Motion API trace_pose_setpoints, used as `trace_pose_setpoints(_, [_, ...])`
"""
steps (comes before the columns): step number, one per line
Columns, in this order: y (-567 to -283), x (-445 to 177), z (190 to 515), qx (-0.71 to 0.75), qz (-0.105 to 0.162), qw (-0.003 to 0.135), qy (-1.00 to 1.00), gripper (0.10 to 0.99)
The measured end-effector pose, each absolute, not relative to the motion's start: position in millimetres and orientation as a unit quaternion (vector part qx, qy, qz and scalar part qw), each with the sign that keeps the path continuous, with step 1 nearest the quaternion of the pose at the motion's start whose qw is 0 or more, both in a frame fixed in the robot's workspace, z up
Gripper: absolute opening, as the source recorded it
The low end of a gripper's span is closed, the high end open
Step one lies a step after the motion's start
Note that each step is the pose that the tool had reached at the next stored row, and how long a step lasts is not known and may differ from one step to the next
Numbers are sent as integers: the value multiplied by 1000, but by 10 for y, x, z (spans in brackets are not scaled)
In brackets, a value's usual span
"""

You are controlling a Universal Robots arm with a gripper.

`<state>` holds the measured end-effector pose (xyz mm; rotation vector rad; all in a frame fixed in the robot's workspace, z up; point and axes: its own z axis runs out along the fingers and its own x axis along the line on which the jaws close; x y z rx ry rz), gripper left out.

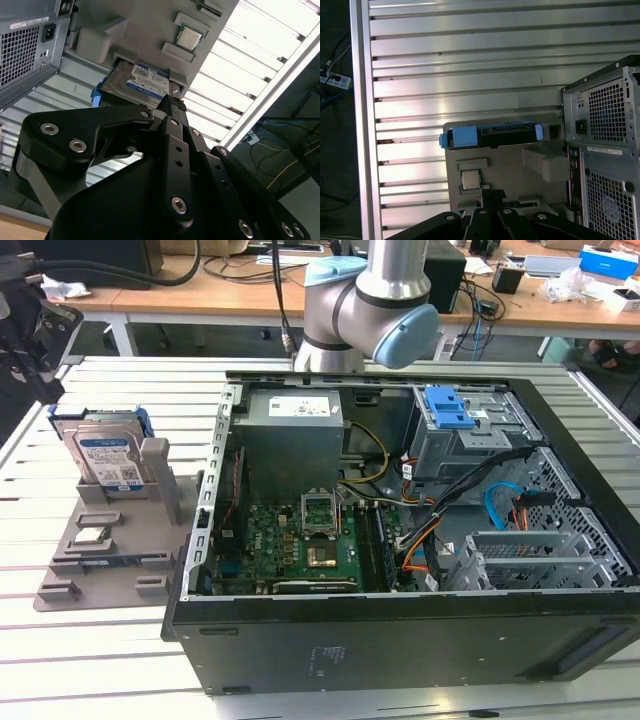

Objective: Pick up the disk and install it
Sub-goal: 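Reach for the disk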

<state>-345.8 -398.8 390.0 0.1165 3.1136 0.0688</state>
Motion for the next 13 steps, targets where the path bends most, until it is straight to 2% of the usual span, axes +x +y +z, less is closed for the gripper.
trace_pose_setpoints(13, [-3973, -3552, 3895, 37, 22, 12, 999, 102])
